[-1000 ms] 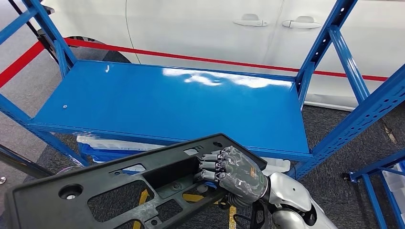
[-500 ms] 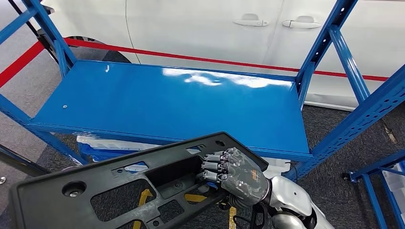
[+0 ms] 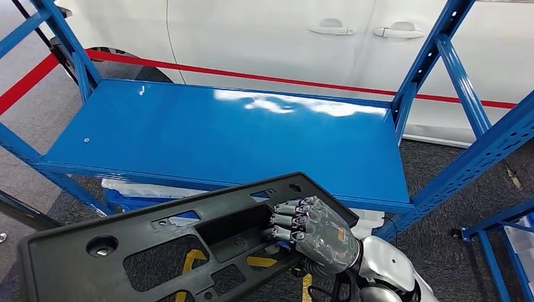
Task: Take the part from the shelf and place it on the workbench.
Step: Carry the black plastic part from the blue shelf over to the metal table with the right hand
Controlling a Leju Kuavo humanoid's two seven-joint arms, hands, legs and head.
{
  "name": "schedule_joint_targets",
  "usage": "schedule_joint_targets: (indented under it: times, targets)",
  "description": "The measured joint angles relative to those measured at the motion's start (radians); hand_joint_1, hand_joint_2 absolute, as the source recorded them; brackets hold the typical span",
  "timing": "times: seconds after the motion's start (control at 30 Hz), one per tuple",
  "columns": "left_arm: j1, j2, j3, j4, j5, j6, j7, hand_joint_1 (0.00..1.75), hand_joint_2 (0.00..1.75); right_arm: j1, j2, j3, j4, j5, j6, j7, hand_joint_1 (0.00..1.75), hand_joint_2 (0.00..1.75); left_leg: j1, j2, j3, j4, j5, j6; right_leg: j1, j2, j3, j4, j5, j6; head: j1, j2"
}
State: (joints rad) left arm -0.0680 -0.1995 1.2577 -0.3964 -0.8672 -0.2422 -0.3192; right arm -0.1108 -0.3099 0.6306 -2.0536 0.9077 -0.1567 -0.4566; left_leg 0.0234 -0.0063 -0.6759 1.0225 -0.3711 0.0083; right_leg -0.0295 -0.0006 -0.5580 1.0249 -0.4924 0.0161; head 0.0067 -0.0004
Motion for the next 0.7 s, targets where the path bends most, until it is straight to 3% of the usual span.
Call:
schedule_joint_targets:
  times: [0.1, 0.17, 0.23, 0.27, 0.3, 0.33, 0.4, 0.47, 0.57, 0.6, 0.63, 0.7]
  targets:
    - [-0.001, -0.002, 0.000, 0.000, -0.003, 0.007, 0.000, 0.00, 1.75, 0.008, 0.004, -0.008, -0.004, 0.001, -0.001, 0.000, 1.75, 1.75, 0.004, 0.003, 0.015, -0.024, 0.014, 0.014, 0.000, 0.000, 0.012, -0.004, -0.010, 0.013, 0.000, 0.000]
    - [-0.003, -0.004, 0.000, 0.000, -0.003, 0.010, 0.000, 0.00, 1.75, 0.011, 0.005, -0.011, -0.004, 0.002, -0.001, 0.000, 1.75, 1.75, 0.008, 0.006, 0.022, -0.045, 0.028, 0.023, -0.001, 0.001, -0.003, 0.054, -0.070, 0.018, 0.001, 0.000]
    - [-0.005, -0.006, 0.000, 0.000, -0.004, 0.012, 0.002, 0.00, 1.75, 0.015, 0.005, -0.012, -0.004, 0.004, -0.001, 0.000, 1.75, 1.75, 0.006, 0.007, 0.015, -0.046, 0.033, 0.027, -0.001, 0.001, -0.045, 0.171, -0.150, 0.023, 0.001, 0.000]
    - [-0.005, -0.006, 0.000, 0.000, -0.005, 0.012, 0.003, 0.00, 1.75, 0.017, 0.005, -0.013, -0.004, 0.005, -0.001, 0.000, 1.75, 1.75, 0.005, 0.007, 0.008, -0.044, 0.035, 0.027, -0.002, 0.001, -0.059, 0.219, -0.172, 0.027, 0.001, 0.000]
    - [-0.006, -0.006, 0.000, 0.000, -0.006, 0.012, 0.005, 0.00, 1.75, 0.018, 0.005, -0.014, -0.004, 0.009, -0.001, 0.001, 1.75, 1.75, 0.006, 0.007, -0.001, -0.040, 0.038, 0.026, -0.003, 0.001, -0.057, 0.236, -0.174, 0.030, 0.001, 0.000]
    - [-0.006, -0.006, 0.000, 0.000, -0.007, 0.013, 0.009, 0.00, 1.75, 0.019, 0.005, -0.014, -0.005, 0.014, -0.001, 0.003, 1.75, 1.75, 0.007, 0.007, -0.010, -0.035, 0.041, 0.023, -0.005, 0.001, -0.035, 0.212, -0.157, 0.033, 0.001, 0.000]
    - [-0.007, -0.007, 0.000, 0.000, -0.009, 0.014, 0.015, 0.00, 1.75, 0.019, 0.005, -0.015, -0.005, 0.030, 0.000, 0.010, 1.75, 1.75, 0.011, 0.005, -0.029, -0.021, 0.049, 0.012, -0.010, 0.001, 0.049, 0.083, -0.109, 0.037, 0.000, 0.000]
    - [-0.006, -0.008, 0.000, -0.002, -0.010, 0.016, 0.019, 0.00, 1.75, 0.017, 0.004, -0.016, -0.009, 0.040, 0.007, 0.024, 1.75, 1.75, 0.013, 0.002, -0.039, -0.011, 0.060, -0.003, -0.005, 0.007, 0.094, 0.000, -0.079, 0.030, 0.001, 0.000]
    - [-0.003, -0.009, 0.001, -0.003, -0.011, 0.016, 0.025, 0.00, 1.75, 0.007, 0.003, -0.016, -0.020, 0.042, 0.024, 0.045, 1.75, 1.75, 0.013, -0.002, -0.040, -0.020, 0.085, -0.028, 0.004, 0.011, 0.072, 0.005, -0.060, -0.001, 0.001, 0.000]
    - [-0.002, -0.009, 0.001, -0.003, -0.011, 0.016, 0.027, 0.00, 1.75, 0.003, 0.003, -0.016, -0.022, 0.041, 0.027, 0.048, 1.75, 1.75, 0.015, -0.001, -0.045, -0.020, 0.080, -0.034, 0.004, 0.008, 0.061, 0.006, -0.050, -0.014, 0.001, 0.000]
    - [-0.001, -0.009, 0.002, -0.003, -0.012, 0.016, 0.028, 0.00, 1.75, 0.002, 0.003, -0.016, -0.024, 0.041, 0.030, 0.050, 1.75, 1.75, 0.017, 0.000, -0.056, -0.004, 0.052, -0.038, 0.003, 0.005, 0.048, 0.004, -0.037, -0.026, 0.001, 0.000]
    - [-0.002, -0.009, 0.002, -0.003, -0.014, 0.015, 0.029, 0.00, 1.75, -0.002, 0.003, -0.016, -0.027, 0.041, 0.033, 0.055, 1.75, 1.75, 0.018, 0.002, -0.087, 0.092, -0.060, -0.039, 0.006, 0.000, 0.017, 0.004, -0.010, -0.043, 0.000, 0.000]
